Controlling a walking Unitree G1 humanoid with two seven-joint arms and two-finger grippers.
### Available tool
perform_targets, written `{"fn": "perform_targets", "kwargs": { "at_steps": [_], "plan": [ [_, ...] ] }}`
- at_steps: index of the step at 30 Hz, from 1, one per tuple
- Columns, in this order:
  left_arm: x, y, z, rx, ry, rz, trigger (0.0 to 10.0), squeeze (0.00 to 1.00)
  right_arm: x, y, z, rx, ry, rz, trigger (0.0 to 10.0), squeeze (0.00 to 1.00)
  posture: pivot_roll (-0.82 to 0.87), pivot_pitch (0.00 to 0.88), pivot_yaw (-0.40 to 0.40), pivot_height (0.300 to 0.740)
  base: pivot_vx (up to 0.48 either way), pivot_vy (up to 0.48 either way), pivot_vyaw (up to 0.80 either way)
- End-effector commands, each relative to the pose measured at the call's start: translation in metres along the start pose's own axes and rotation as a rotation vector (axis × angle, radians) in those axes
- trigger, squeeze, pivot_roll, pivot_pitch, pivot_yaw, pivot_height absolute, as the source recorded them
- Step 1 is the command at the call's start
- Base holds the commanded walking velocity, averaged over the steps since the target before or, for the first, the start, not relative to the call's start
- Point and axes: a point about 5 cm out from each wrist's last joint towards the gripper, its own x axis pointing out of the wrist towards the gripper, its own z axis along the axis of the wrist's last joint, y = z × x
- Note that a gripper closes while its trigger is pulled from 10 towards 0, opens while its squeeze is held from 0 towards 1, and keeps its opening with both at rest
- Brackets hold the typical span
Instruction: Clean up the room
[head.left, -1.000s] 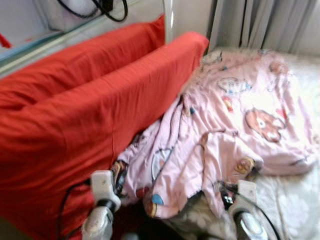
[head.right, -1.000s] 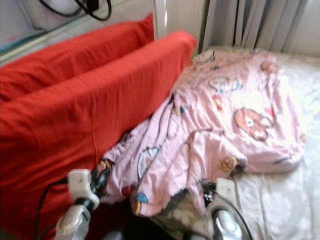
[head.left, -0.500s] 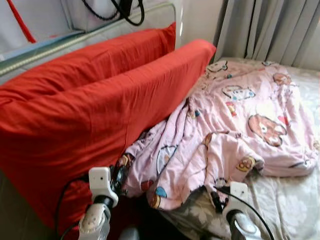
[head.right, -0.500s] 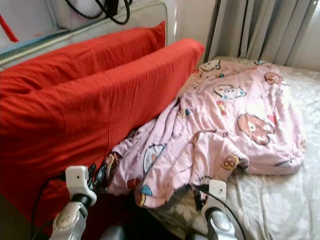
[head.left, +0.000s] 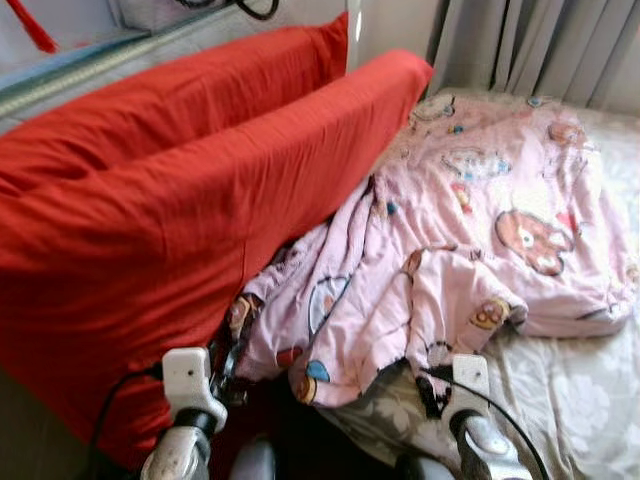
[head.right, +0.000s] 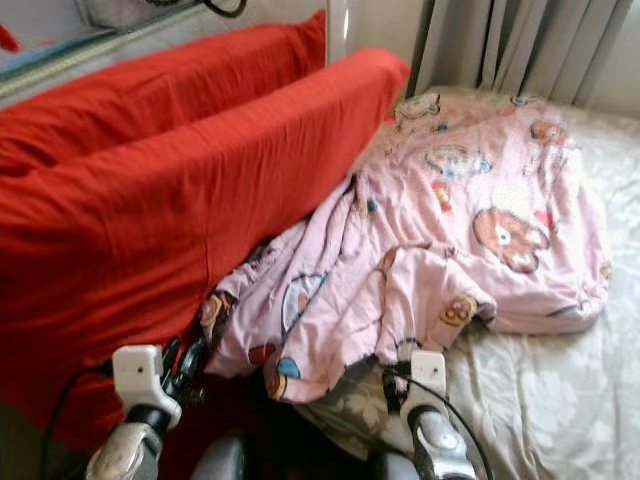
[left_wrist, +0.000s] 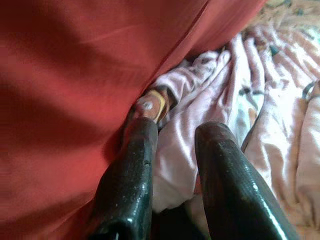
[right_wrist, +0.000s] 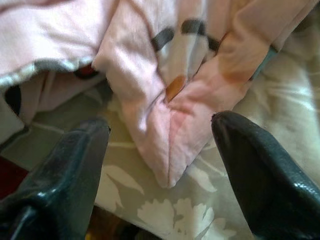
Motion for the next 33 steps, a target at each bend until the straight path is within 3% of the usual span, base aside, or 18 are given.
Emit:
{"fn": "perform_targets", "kwargs": {
  "at_steps": [1, 6, 14, 33],
  "plan": [
    [-0.004, 0.004, 0.004, -0.004, 0.001, 0.015, 10.0, 0.0, 0.001, 0.001, 0.001, -0.006, 0.005, -0.005, 10.0, 0.0, 0.14, 0.181, 0.011, 0.642, 0.0, 0.0, 0.0],
    [-0.013, 0.013, 0.011, 0.035, 0.001, 0.044, 10.0, 0.0, 0.003, 0.003, 0.009, -0.007, -0.019, -0.004, 10.0, 0.0, 0.17, 0.222, 0.007, 0.642, 0.0, 0.0, 0.0],
    [-0.032, 0.032, 0.021, 0.085, 0.028, 0.098, 10.0, 0.0, 0.005, -0.008, 0.017, 0.007, -0.03, -0.069, 10.0, 0.0, 0.19, 0.271, 0.007, 0.642, 0.0, 0.0, 0.0],
    [-0.043, 0.025, 0.039, 0.096, 0.028, 0.087, 10.0, 0.0, 0.008, 0.002, 0.021, 0.036, -0.011, -0.033, 10.0, 0.0, 0.25, 0.313, 0.025, 0.642, 0.0, 0.0, 0.0]
  ]
}}
